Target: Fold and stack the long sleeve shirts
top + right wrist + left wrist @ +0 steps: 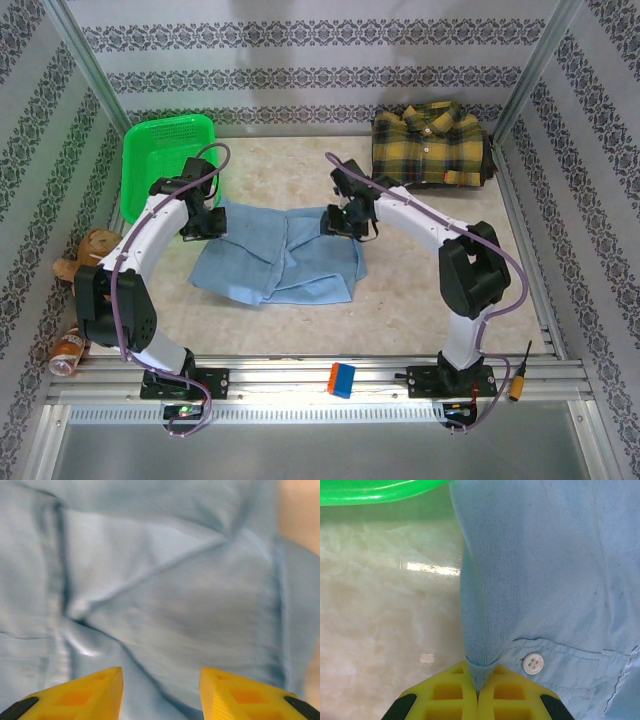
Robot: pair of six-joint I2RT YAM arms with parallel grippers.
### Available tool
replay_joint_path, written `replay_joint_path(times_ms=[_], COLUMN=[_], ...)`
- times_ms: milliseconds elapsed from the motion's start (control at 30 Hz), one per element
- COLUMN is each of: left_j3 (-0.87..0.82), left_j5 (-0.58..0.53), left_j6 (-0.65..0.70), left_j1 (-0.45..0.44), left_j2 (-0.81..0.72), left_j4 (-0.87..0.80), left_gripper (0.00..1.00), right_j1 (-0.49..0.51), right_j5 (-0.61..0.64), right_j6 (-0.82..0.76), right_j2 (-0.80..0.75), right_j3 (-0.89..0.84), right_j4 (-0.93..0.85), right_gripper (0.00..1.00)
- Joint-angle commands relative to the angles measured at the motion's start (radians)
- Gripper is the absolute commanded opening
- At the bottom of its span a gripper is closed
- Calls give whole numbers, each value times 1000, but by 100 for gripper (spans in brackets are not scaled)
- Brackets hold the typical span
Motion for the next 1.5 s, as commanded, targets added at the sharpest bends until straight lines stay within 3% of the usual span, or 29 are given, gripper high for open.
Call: replay_joint_path(times_ms=[0, 167, 267, 533, 867, 1300, 1467], left_j3=[35, 56, 65, 61, 111, -10, -27], left_j5=[-6, 10, 14, 45, 108, 278, 269], left_j6=[37, 27, 21, -38, -179, -543, -573], left_j1=[8, -1, -12, -85, -199, -283, -304], left_j2=[-4, -13, -17, -34, 7, 42, 70], left_j4=[-43, -62, -77, -74, -19, 410, 440], left_gripper=[4, 4, 4, 4, 4, 4, 4], right_j1=[44, 104, 125, 140, 160, 145, 123], right_j5=[-119, -251, -280, -351, -366, -420, -426], right_j6=[5, 90, 141, 262, 283, 296, 288], right_j2=[89, 237, 309, 449, 476, 459, 444], right_j3=[87, 171, 222, 273, 300, 319, 304], right_j4=[19, 107, 136, 270, 248, 203, 183], right_gripper=[41, 11, 0, 0, 0, 0, 3])
